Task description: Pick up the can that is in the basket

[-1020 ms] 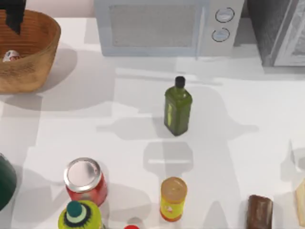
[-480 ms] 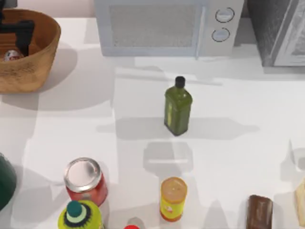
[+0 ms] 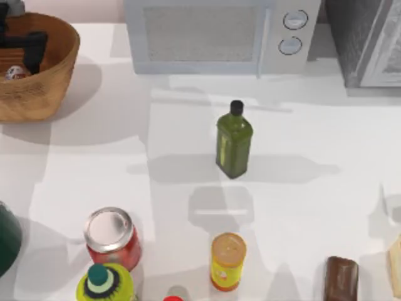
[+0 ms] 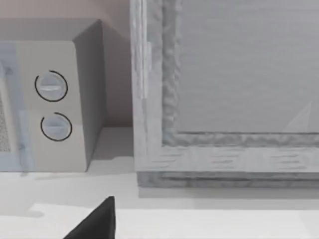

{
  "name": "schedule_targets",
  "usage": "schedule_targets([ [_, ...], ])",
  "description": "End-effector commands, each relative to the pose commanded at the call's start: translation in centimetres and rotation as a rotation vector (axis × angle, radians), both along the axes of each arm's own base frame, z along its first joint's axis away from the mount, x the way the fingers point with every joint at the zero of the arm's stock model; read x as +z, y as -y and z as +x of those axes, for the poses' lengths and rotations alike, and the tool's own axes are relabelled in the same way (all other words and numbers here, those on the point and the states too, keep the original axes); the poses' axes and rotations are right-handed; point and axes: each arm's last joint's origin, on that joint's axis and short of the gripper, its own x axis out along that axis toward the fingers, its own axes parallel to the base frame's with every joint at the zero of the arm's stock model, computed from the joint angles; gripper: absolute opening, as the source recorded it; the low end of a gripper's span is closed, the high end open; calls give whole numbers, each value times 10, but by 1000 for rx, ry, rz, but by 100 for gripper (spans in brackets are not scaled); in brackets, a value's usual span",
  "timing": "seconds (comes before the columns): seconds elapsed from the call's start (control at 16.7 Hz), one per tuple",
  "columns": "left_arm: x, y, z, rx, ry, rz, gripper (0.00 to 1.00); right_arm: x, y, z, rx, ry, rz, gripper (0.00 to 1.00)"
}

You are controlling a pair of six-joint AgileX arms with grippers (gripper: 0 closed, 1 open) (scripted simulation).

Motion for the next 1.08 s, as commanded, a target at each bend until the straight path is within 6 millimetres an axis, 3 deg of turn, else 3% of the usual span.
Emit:
schedule_targets([
  [0.36,-42,1,3,-1,-1,0,100,0,0,0,0,0,0,100],
  [0.66,-45,1,3,-1,0,0,100,0,0,0,0,0,0,100],
  [1.08,-45,1,3,-1,0,0,47,0,0,0,0,0,0,100],
])
